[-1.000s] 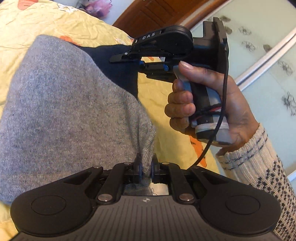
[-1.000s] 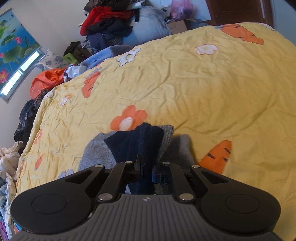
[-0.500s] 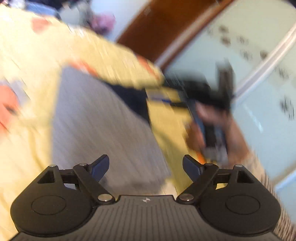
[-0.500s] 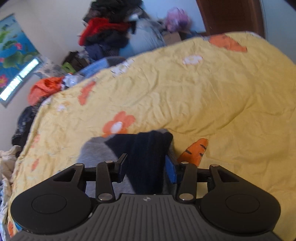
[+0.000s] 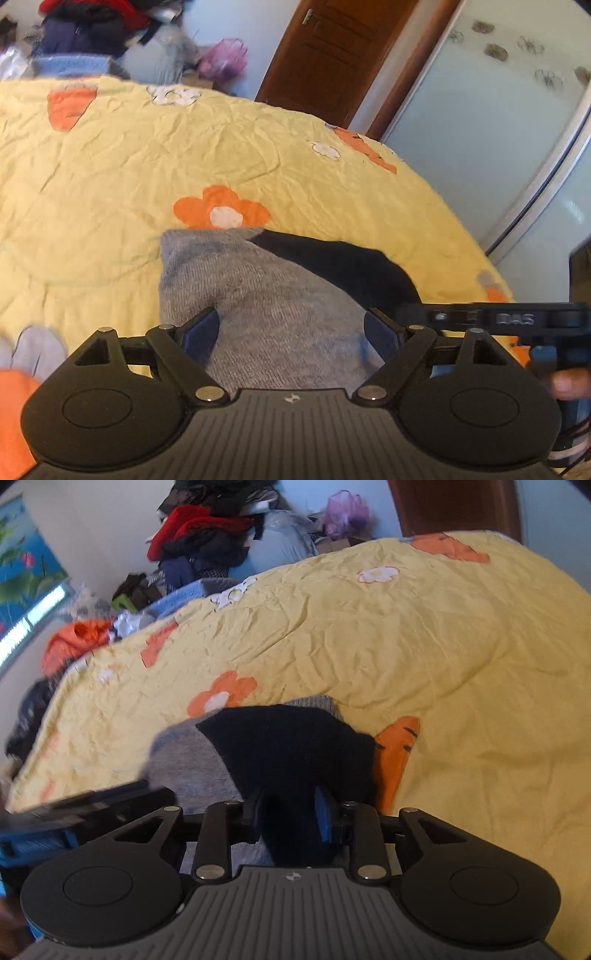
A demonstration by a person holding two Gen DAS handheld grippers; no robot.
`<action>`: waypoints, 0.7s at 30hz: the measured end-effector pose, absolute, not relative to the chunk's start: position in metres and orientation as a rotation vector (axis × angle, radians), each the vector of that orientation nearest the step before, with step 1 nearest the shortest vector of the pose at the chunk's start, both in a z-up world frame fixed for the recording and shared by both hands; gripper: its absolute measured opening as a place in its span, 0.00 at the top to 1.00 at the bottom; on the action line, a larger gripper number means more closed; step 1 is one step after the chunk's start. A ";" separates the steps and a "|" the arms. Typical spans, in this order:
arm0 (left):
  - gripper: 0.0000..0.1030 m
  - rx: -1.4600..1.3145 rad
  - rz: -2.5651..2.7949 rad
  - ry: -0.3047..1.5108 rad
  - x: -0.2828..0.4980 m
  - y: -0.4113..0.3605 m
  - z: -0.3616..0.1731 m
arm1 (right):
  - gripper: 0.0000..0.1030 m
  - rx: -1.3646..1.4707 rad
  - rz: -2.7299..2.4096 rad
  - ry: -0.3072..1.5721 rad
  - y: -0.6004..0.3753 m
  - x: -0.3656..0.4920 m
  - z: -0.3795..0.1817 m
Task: Fold small clothes
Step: 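Lower the folded side onto the sweater and open the left gripper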
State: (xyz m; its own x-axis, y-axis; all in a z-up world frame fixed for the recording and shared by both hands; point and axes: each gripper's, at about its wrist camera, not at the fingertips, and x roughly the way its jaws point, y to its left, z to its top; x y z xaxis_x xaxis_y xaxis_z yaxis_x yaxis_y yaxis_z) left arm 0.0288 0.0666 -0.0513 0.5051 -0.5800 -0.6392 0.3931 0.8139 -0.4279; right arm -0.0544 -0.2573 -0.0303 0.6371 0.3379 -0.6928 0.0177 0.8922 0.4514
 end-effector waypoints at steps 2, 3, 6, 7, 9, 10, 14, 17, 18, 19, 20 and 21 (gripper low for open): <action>0.16 -0.354 -0.630 0.897 0.013 0.092 -0.042 | 0.64 0.526 0.264 0.848 -0.258 -0.087 -0.015; 0.16 -0.400 -0.661 0.915 0.006 0.103 -0.040 | 0.63 0.540 0.312 0.850 -0.253 -0.103 -0.012; 0.16 -0.475 -0.728 0.985 -0.029 0.115 -0.041 | 0.60 0.514 0.346 0.844 -0.235 -0.151 -0.013; 0.16 -0.487 -0.734 1.005 -0.039 0.118 -0.043 | 0.60 0.559 0.357 0.860 -0.233 -0.164 -0.020; 0.15 -0.509 -0.726 1.038 -0.054 0.129 -0.051 | 0.60 0.676 0.391 0.878 -0.228 -0.185 -0.037; 0.16 -0.542 -0.737 1.079 -0.060 0.132 -0.058 | 0.60 0.749 0.410 0.887 -0.224 -0.193 -0.046; 0.16 -0.618 -0.701 1.147 -0.072 0.139 -0.073 | 0.60 0.796 0.417 0.869 -0.198 -0.218 -0.063; 0.16 -0.626 -0.705 1.192 -0.069 0.128 -0.080 | 0.60 0.792 0.393 0.867 -0.193 -0.223 -0.065; 0.16 -0.608 -0.706 1.189 -0.070 0.123 -0.080 | 0.59 0.772 0.377 0.858 -0.193 -0.225 -0.061; 0.16 -0.571 -0.714 1.166 -0.073 0.117 -0.076 | 0.59 0.746 0.357 0.845 -0.195 -0.226 -0.057; 0.16 -0.525 -0.704 1.148 -0.075 0.112 -0.073 | 0.57 0.718 0.330 0.827 -0.198 -0.227 -0.054; 0.23 -0.492 -0.699 1.143 -0.075 0.106 -0.073 | 0.52 0.691 0.305 0.808 -0.203 -0.229 -0.050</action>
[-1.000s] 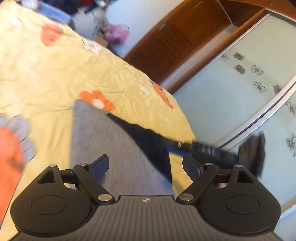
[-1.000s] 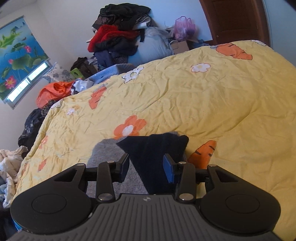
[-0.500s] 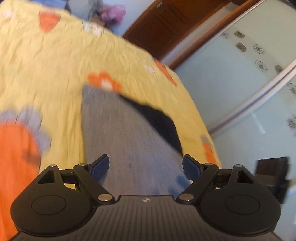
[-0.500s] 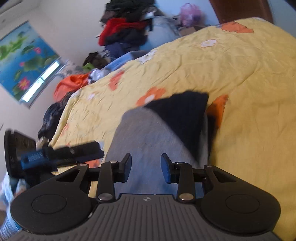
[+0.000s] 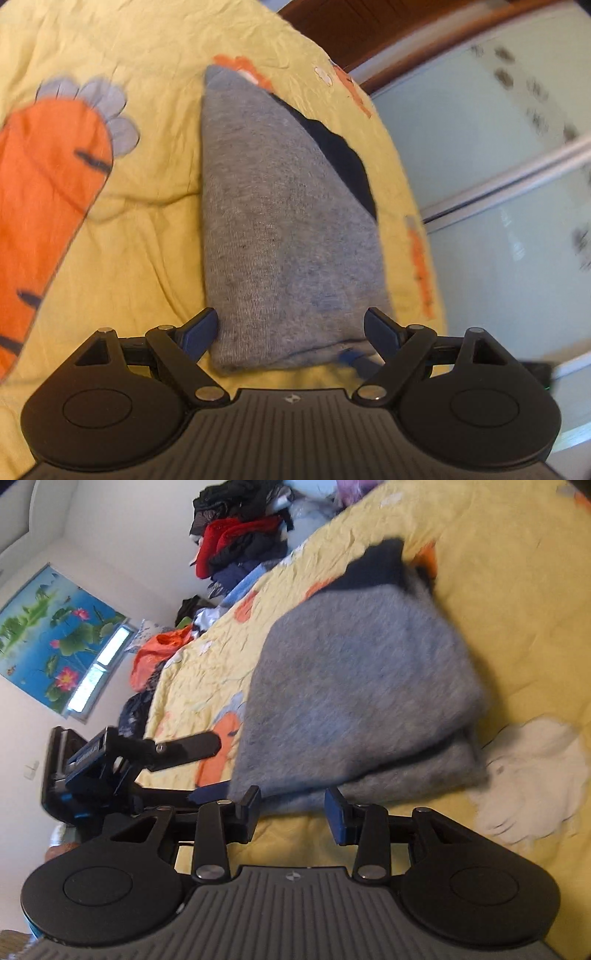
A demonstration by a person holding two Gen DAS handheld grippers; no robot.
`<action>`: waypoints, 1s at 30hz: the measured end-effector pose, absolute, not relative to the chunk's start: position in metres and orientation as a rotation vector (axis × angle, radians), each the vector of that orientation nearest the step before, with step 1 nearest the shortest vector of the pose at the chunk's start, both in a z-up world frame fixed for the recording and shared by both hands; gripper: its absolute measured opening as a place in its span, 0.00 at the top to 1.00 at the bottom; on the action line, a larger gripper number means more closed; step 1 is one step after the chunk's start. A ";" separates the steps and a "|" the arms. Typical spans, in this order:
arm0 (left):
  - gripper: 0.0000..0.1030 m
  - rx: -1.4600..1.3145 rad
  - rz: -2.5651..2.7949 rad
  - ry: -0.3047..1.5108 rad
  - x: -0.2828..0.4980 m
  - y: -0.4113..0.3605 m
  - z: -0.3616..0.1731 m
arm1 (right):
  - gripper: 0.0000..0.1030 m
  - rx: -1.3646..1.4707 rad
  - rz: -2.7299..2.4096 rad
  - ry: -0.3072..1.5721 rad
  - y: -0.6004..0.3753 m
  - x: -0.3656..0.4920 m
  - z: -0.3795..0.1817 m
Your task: Fold small clothes
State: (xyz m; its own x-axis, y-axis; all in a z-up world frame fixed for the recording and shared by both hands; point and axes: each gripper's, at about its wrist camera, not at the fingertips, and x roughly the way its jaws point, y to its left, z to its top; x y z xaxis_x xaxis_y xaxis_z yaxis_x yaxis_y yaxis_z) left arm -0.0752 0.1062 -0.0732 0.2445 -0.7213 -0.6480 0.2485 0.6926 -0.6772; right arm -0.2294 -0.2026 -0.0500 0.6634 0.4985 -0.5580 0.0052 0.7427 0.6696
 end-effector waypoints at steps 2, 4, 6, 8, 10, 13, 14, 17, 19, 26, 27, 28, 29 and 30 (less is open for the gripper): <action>0.69 -0.449 -0.677 1.167 -0.073 0.099 -0.077 | 0.41 0.646 0.269 0.779 -0.214 -0.234 -0.044; 0.84 -0.419 -0.648 1.185 -0.070 0.097 -0.081 | 0.30 0.635 0.227 0.757 -0.223 -0.236 -0.041; 0.90 -0.425 -0.642 1.205 -0.066 0.099 -0.087 | 0.27 0.655 0.210 0.750 -0.234 -0.236 -0.043; 0.91 -0.464 -0.649 1.203 -0.062 0.107 -0.090 | 0.26 0.674 0.177 0.735 -0.243 -0.237 -0.045; 0.91 -0.498 -0.670 1.189 -0.061 0.114 -0.091 | 0.26 0.682 0.138 0.724 -0.251 -0.238 -0.046; 0.92 -0.551 -0.684 1.177 -0.063 0.130 -0.090 | 0.26 0.685 0.086 0.726 -0.259 -0.236 -0.048; 0.92 -0.568 -0.680 1.175 -0.064 0.135 -0.090 | 0.25 0.687 0.080 0.732 -0.259 -0.234 -0.050; 0.92 -0.582 -0.682 1.170 -0.068 0.145 -0.087 | 0.25 0.705 0.095 0.720 -0.259 -0.234 -0.052; 0.92 -0.568 -0.668 1.179 -0.069 0.151 -0.092 | 0.25 0.677 0.086 0.711 -0.255 -0.234 -0.053; 0.70 -0.363 -0.577 1.145 -0.073 0.155 -0.073 | 0.25 0.439 0.155 0.621 -0.229 -0.226 -0.033; 0.50 -0.304 -0.559 1.081 -0.077 0.150 -0.056 | 0.25 0.342 0.154 0.595 -0.219 -0.220 -0.029; 0.36 -0.275 -0.561 1.016 -0.078 0.146 -0.040 | 0.25 0.254 0.167 0.585 -0.209 -0.212 -0.027; 0.21 -0.273 -0.580 0.939 -0.079 0.141 -0.025 | 0.26 0.184 0.186 0.586 -0.199 -0.201 -0.025; 0.20 -0.266 -0.598 0.865 -0.079 0.134 -0.013 | 0.35 0.128 0.203 0.595 -0.191 -0.191 -0.025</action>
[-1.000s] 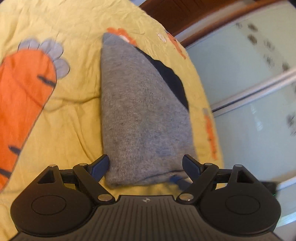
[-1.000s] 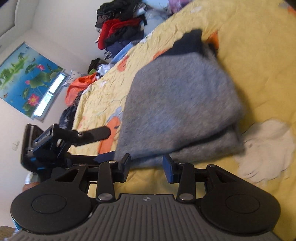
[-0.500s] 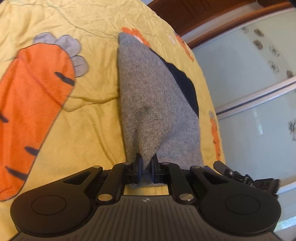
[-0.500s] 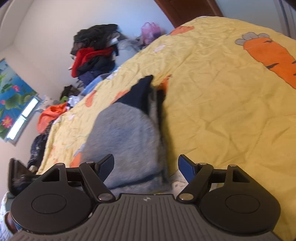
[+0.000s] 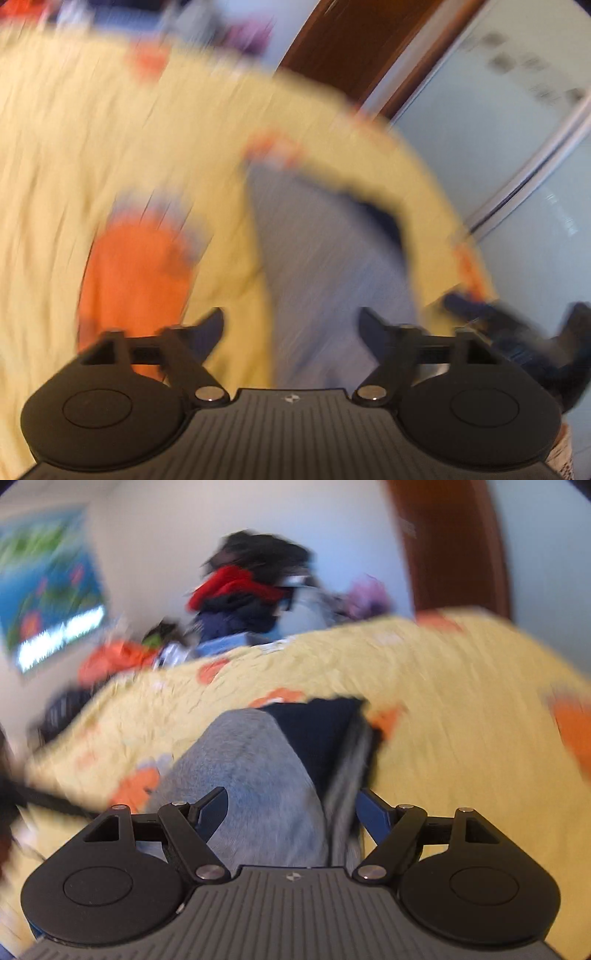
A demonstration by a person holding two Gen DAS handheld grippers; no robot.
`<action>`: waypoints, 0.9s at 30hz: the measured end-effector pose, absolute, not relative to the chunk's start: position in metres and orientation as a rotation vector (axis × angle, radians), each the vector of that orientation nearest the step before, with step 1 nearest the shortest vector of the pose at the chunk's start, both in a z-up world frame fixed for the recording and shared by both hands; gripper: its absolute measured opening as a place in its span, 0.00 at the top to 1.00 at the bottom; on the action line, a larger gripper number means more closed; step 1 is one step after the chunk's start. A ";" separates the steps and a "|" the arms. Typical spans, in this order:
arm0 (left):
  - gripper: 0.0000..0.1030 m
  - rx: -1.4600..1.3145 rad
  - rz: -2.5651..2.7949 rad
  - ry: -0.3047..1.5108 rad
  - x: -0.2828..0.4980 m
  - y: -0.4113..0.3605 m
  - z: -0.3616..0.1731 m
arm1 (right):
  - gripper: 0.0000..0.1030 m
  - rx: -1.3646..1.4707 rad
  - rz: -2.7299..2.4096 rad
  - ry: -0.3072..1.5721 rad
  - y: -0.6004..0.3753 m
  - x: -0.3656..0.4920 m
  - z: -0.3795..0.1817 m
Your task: Fold small clothes
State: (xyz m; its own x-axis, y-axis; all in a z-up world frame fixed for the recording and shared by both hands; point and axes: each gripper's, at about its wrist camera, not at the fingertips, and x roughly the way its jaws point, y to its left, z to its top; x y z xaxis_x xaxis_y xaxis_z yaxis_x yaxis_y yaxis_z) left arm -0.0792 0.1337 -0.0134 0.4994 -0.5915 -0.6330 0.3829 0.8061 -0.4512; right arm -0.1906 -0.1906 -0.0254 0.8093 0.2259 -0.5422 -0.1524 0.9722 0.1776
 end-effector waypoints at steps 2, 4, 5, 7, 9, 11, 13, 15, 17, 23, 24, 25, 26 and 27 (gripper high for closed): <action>0.20 -0.182 -0.585 0.780 -0.074 0.107 0.000 | 0.61 0.041 0.236 0.636 -0.174 -0.169 -0.028; 0.20 -0.086 -0.567 0.761 -0.063 0.075 -0.005 | 0.83 0.003 0.246 0.684 -0.166 -0.151 -0.036; 0.20 -0.059 -0.553 0.774 -0.055 0.062 -0.015 | 0.94 -0.007 0.244 0.713 -0.164 -0.144 -0.041; 0.20 -0.007 -0.511 0.814 -0.043 0.041 -0.041 | 0.96 -0.055 0.234 0.745 -0.161 -0.140 -0.051; 0.19 0.033 -0.462 0.869 -0.033 0.031 -0.072 | 1.00 -0.057 0.220 0.745 -0.167 -0.141 -0.056; 0.11 0.052 -0.461 0.818 -0.038 0.032 -0.089 | 1.00 -0.006 0.211 0.754 -0.177 -0.144 -0.058; 0.11 0.069 -0.451 0.796 -0.043 0.032 -0.092 | 1.00 -0.028 0.205 0.743 -0.178 -0.148 -0.059; 0.10 0.043 -0.430 0.833 -0.042 0.032 -0.088 | 1.00 -0.061 0.198 0.741 -0.174 -0.151 -0.059; 0.10 0.034 -0.407 0.842 -0.045 0.035 -0.081 | 1.00 -0.048 0.173 0.745 -0.171 -0.154 -0.053; 0.08 0.031 -0.376 0.829 -0.070 0.040 -0.075 | 0.99 -0.069 0.214 0.728 -0.149 -0.187 -0.048; 0.08 0.035 -0.372 0.833 -0.073 0.039 -0.077 | 0.99 -0.077 0.216 0.737 -0.146 -0.190 -0.051; 0.08 0.038 -0.370 0.839 -0.076 0.039 -0.079 | 0.99 -0.089 0.207 0.744 -0.146 -0.193 -0.055; 0.08 0.041 -0.370 0.846 -0.080 0.038 -0.082 | 0.99 -0.103 0.197 0.750 -0.146 -0.196 -0.059; 0.08 0.046 -0.369 0.852 -0.083 0.038 -0.085 | 0.99 -0.116 0.190 0.740 -0.148 -0.199 -0.063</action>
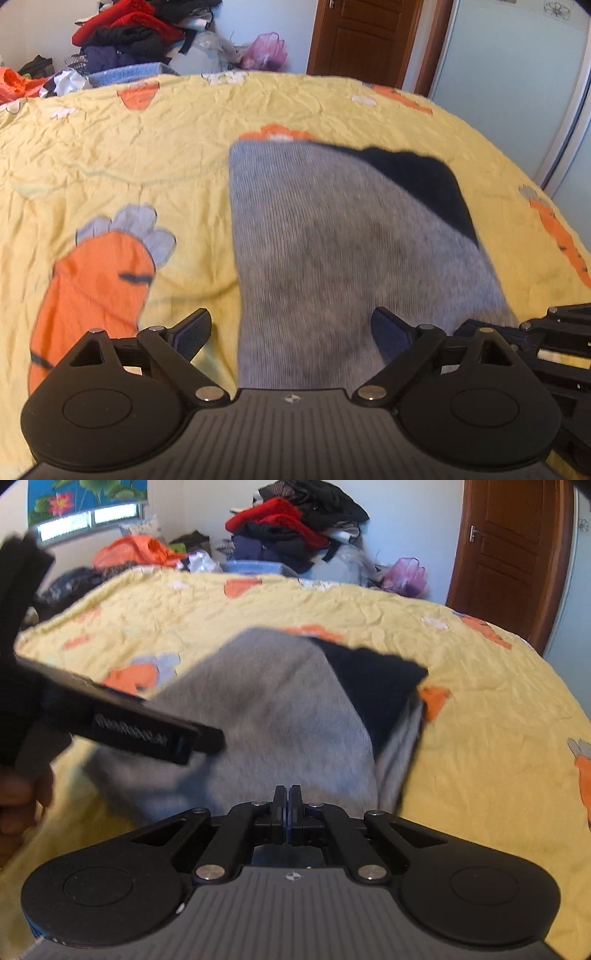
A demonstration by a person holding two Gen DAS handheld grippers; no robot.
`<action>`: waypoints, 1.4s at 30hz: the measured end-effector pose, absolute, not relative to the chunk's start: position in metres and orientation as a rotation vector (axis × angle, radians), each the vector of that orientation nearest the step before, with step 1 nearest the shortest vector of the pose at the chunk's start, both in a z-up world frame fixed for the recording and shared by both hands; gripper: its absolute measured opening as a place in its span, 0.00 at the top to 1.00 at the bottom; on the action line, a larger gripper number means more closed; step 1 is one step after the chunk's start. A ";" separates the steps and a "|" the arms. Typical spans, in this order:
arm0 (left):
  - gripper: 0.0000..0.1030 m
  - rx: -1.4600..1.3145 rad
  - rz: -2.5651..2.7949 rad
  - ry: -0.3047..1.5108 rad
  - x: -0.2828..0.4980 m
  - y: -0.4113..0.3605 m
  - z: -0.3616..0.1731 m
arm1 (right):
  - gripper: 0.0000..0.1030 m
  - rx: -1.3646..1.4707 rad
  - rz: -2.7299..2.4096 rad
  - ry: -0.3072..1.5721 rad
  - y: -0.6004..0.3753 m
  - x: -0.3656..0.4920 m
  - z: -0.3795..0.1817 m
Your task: Fold small clothes
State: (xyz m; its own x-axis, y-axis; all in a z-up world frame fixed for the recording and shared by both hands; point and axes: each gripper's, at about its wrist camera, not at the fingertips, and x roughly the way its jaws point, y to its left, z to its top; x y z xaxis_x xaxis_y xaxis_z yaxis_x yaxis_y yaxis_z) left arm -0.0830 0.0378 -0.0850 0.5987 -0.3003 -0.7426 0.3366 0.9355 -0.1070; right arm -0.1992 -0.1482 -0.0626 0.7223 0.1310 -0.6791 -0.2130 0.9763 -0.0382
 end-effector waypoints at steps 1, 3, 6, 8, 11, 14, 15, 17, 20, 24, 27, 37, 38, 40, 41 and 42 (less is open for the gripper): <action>0.07 0.050 -0.367 0.851 -0.086 0.038 -0.088 | 0.99 -0.119 0.188 0.725 -0.152 -0.202 -0.064; 0.05 0.064 -0.362 0.826 -0.095 0.038 -0.091 | 1.00 -0.107 0.169 0.723 -0.162 -0.204 -0.065; 0.02 0.064 -0.353 0.829 -0.098 0.040 -0.092 | 1.00 -0.134 0.154 0.718 -0.168 -0.206 -0.066; 0.01 0.058 -0.348 0.843 -0.098 0.042 -0.090 | 1.00 -0.125 0.156 0.733 -0.169 -0.204 -0.063; 0.01 0.056 -0.343 0.860 -0.097 0.044 -0.087 | 0.83 -0.057 0.166 0.744 -0.174 -0.203 -0.055; 0.01 0.060 -0.332 0.859 -0.094 0.046 -0.082 | 0.20 -0.004 0.186 0.713 -0.181 -0.204 -0.049; 0.01 0.058 -0.330 0.859 -0.092 0.047 -0.081 | 0.08 -0.015 0.170 0.696 -0.182 -0.204 -0.048; 0.01 0.057 -0.321 0.852 -0.088 0.048 -0.077 | 0.13 -0.024 0.158 0.684 -0.187 -0.202 -0.046; 0.01 0.059 -0.319 0.846 -0.080 0.048 -0.073 | 0.14 0.039 0.161 0.690 -0.202 -0.194 -0.045; 0.01 0.055 -0.321 0.848 -0.067 0.044 -0.072 | 0.14 0.148 0.172 0.692 -0.224 -0.180 -0.047; 0.01 0.055 -0.323 0.851 -0.057 0.038 -0.072 | 0.14 0.299 0.217 0.710 -0.244 -0.165 -0.053; 0.01 -0.170 -0.436 0.972 -0.015 0.049 -0.079 | 0.16 0.652 0.272 0.753 -0.300 -0.129 -0.081; 0.00 -0.212 -0.449 0.973 -0.011 0.055 -0.079 | 0.16 0.684 0.269 0.755 -0.305 -0.127 -0.081; 0.00 -0.293 -0.480 0.998 -0.001 0.066 -0.080 | 0.14 0.750 0.279 0.769 -0.311 -0.122 -0.084; 0.00 -0.334 -0.494 1.013 0.004 0.071 -0.080 | 0.14 0.772 0.289 0.779 -0.311 -0.118 -0.085; 0.00 -0.370 -0.509 1.027 0.008 0.077 -0.081 | 0.13 0.785 0.300 0.787 -0.310 -0.115 -0.086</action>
State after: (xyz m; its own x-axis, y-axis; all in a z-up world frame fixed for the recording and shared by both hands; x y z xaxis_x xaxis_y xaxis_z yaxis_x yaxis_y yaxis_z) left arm 0.0080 0.0771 -0.0809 0.4190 -0.5625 -0.7128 0.2263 0.8249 -0.5180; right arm -0.1151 -0.3101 -0.0864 0.6829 0.5144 -0.5187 0.0377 0.6842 0.7283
